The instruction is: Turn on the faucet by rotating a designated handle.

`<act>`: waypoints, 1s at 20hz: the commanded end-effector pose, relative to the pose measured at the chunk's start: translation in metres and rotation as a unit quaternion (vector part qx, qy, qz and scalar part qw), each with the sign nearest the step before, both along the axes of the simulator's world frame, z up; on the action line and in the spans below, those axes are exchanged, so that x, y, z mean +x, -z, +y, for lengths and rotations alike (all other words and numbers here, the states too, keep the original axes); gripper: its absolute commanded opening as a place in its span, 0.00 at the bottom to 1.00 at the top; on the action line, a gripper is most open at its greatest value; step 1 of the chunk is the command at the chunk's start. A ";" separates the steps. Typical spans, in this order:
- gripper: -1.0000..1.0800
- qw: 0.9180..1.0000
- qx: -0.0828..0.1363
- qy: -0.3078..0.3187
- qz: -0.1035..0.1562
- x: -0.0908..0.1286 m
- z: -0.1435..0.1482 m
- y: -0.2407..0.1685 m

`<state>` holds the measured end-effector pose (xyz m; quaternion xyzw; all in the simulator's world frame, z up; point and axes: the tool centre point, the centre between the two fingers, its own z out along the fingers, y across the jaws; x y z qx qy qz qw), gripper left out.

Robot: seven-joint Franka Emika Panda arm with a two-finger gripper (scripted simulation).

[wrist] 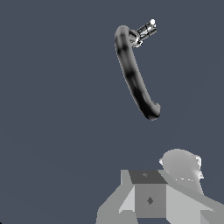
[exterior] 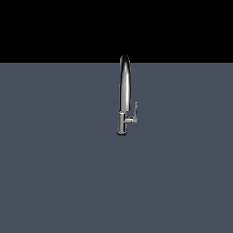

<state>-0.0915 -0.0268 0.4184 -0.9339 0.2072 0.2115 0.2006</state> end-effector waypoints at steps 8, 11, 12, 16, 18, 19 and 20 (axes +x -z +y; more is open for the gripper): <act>0.00 0.992 0.073 0.074 0.069 0.048 -0.015 0.039; 0.00 0.986 0.096 0.098 0.092 0.062 -0.020 0.054; 0.00 0.984 0.105 0.106 0.100 0.067 -0.022 0.059; 0.00 0.972 0.138 0.140 0.132 0.084 -0.029 0.082; 0.00 0.964 0.155 0.157 0.148 0.093 -0.033 0.094; 0.00 0.960 0.164 0.165 0.156 0.097 -0.035 0.100; 0.00 0.955 0.172 0.174 0.164 0.101 -0.036 0.107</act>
